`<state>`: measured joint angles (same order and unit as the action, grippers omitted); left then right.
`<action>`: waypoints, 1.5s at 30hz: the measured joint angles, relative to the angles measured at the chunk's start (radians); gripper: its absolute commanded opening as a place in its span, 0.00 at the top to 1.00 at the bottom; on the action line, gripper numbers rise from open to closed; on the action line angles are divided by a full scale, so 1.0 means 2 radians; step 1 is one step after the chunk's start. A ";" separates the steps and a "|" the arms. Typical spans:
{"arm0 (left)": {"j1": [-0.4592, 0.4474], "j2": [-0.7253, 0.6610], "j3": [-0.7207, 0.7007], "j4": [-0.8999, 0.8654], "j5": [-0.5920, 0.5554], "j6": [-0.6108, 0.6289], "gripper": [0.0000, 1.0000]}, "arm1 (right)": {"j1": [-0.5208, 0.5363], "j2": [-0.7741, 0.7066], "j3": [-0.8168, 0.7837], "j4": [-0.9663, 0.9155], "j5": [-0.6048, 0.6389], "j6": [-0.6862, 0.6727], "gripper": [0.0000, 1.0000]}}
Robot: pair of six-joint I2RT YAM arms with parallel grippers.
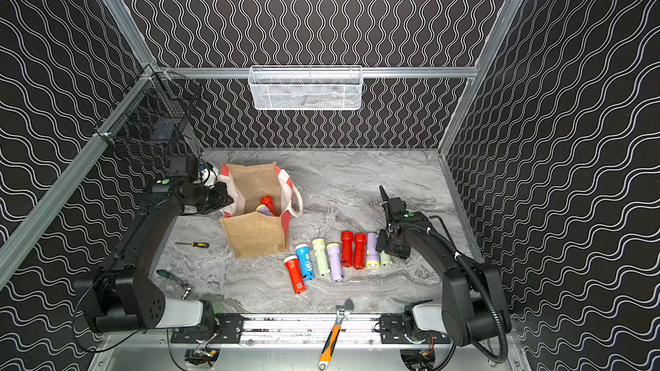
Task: Put the flashlights into the tote bags
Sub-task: Pick up the flashlight from the center of the board.
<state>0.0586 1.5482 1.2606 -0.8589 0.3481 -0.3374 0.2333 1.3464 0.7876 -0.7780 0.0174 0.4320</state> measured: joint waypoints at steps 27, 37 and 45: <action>0.000 -0.002 0.002 -0.004 -0.011 0.000 0.96 | -0.003 0.048 -0.009 0.034 0.003 -0.016 0.51; 0.000 -0.005 0.002 -0.004 -0.011 0.000 0.96 | -0.003 0.059 -0.008 0.039 0.000 -0.025 0.64; 0.000 -0.008 0.001 -0.004 -0.011 0.000 0.96 | -0.003 0.029 0.028 0.024 0.007 -0.024 0.67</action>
<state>0.0586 1.5314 1.2625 -0.8661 0.3252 -0.3370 0.2276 1.4048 0.8440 -0.7292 0.0322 0.3847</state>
